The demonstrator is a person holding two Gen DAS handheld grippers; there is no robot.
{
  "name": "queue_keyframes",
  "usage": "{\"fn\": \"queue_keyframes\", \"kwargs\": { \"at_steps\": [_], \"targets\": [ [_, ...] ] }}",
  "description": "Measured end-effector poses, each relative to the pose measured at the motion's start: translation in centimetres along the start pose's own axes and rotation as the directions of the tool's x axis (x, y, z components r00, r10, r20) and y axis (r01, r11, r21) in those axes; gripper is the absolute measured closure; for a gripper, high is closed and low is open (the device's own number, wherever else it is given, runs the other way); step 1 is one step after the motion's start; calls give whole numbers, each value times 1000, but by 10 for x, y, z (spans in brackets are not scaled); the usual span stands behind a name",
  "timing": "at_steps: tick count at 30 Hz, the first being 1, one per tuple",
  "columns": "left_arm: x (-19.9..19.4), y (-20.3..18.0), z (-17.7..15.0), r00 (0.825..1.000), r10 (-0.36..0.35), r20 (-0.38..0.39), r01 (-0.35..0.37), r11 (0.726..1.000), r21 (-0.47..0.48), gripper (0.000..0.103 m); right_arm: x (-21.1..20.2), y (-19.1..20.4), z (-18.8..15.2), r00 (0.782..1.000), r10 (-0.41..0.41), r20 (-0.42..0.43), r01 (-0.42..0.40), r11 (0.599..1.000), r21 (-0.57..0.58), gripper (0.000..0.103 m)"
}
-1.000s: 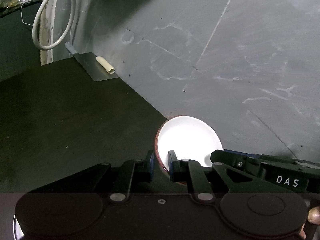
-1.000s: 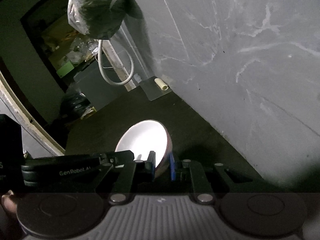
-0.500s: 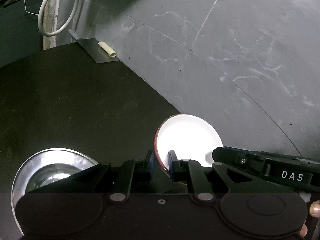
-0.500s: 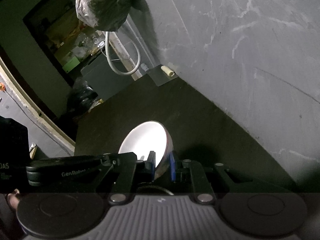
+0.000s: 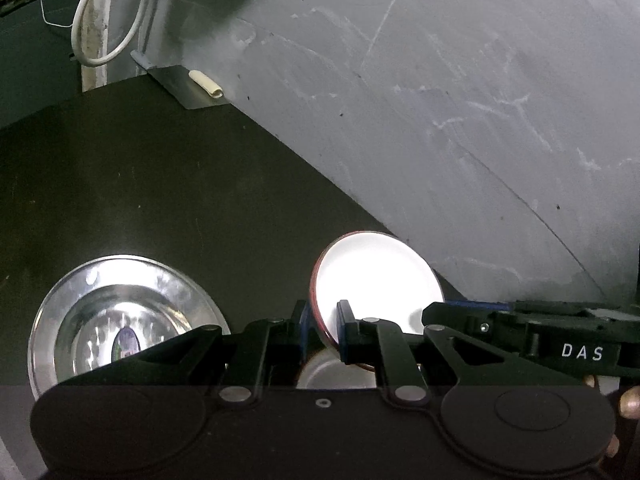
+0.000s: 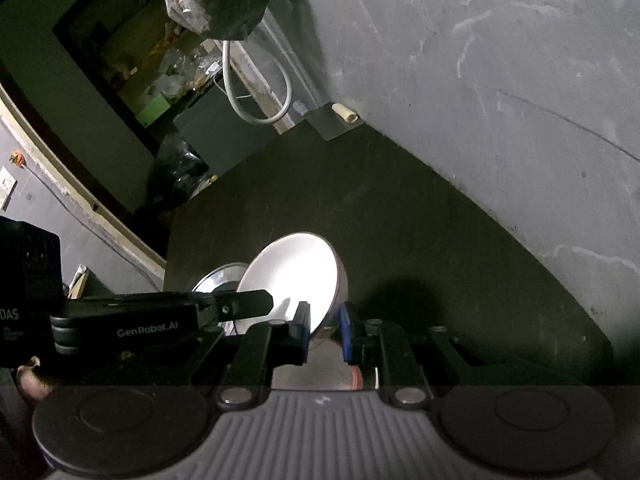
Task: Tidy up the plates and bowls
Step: 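Carry the white bowl with both grippers and lower it into the steel bowl, then lower the white bowl into the steel bowl and open both grippers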
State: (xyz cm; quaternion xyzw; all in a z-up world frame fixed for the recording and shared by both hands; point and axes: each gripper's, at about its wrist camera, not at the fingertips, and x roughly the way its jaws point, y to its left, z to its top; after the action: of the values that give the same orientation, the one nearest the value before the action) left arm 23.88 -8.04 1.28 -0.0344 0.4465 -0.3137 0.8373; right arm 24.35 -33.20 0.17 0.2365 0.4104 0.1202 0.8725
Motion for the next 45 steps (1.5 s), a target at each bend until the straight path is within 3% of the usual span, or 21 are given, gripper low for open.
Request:
{"fn": "queue_keyframes", "kwargs": {
  "at_steps": [45],
  "targets": [
    [-9,-9,-35,992,23,-125,-20,1000,18,87,-1,1,-28,983,28,-183,-35,999,-39,84]
  ]
}}
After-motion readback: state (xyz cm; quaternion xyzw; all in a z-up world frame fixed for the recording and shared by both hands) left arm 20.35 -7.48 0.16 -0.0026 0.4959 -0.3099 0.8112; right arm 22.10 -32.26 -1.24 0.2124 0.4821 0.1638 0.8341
